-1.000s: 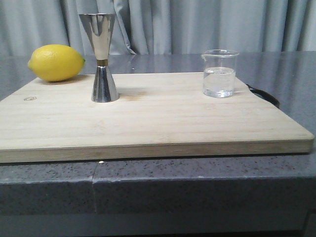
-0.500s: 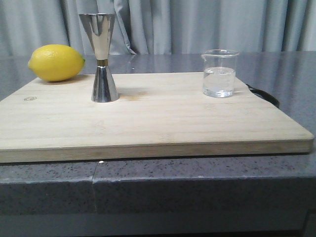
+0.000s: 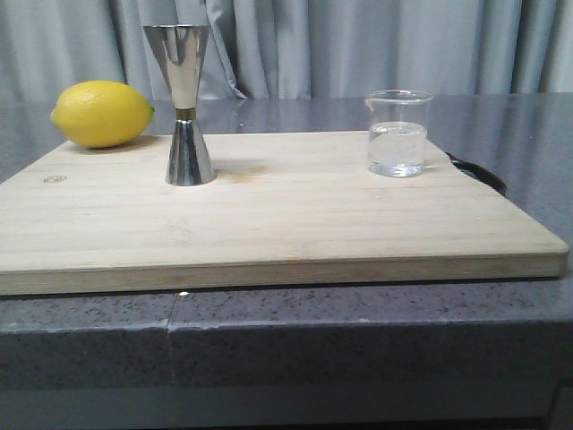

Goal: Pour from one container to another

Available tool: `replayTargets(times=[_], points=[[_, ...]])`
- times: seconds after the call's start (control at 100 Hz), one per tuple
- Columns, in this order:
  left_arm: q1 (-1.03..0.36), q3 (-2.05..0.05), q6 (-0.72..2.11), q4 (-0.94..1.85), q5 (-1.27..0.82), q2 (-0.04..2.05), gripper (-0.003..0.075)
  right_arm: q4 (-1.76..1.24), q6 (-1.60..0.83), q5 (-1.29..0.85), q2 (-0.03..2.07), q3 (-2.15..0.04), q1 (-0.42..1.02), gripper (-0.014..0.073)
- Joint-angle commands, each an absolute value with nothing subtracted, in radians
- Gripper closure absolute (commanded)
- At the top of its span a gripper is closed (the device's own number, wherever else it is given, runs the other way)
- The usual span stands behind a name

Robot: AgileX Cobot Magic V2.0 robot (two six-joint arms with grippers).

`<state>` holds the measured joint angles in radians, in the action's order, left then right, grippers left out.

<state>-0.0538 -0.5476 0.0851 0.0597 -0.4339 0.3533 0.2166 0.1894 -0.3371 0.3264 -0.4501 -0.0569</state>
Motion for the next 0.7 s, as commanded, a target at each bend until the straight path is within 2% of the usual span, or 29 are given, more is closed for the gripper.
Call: replayTargets(times=[0.0,0.44,0.69], points=[[-0.054,-0.581,0.075,0.059,-0.349,0.370,0.0082,0.239,0.180,-0.274,0.343,-0.488,-0.062,0.0054],[-0.054,-0.583,0.075,0.105,-0.349,0.379,0.0081,0.191,0.180,-0.279,0.345,-0.494,-0.062,0.0054],[-0.054,-0.723,0.075,0.127,-0.604,0.537,0.0081,0.182,0.180,-0.493,0.438,-0.615,-0.062,0.0054]])
